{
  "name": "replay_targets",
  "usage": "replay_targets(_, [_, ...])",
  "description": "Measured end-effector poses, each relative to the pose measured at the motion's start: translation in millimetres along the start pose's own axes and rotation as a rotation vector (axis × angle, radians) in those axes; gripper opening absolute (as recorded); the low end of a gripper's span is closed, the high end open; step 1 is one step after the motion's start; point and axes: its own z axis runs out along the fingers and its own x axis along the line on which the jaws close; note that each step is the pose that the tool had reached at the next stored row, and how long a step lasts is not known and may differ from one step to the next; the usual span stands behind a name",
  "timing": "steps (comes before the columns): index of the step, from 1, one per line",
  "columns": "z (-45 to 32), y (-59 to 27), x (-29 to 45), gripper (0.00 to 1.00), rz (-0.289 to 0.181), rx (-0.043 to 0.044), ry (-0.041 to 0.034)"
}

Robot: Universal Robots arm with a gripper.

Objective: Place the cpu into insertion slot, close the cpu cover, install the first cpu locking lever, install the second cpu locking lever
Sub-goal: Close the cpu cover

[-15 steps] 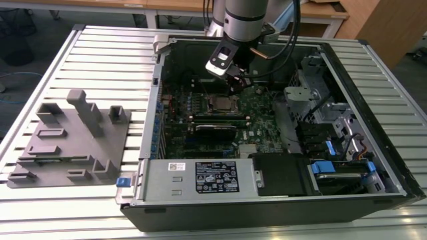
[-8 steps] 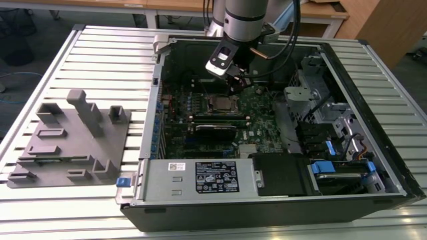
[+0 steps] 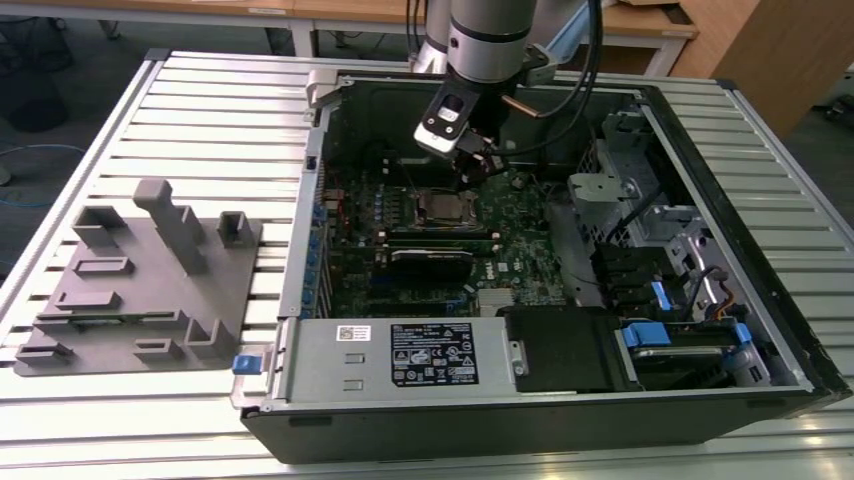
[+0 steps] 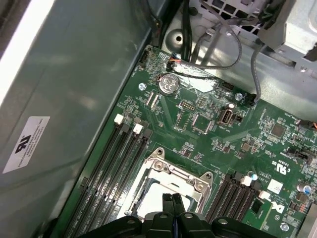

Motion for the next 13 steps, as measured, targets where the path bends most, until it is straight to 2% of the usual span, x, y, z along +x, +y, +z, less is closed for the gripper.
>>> replay_targets(13, [0.0, 0.0, 0.0, 0.11, -0.007, 0.0, 0.0003])
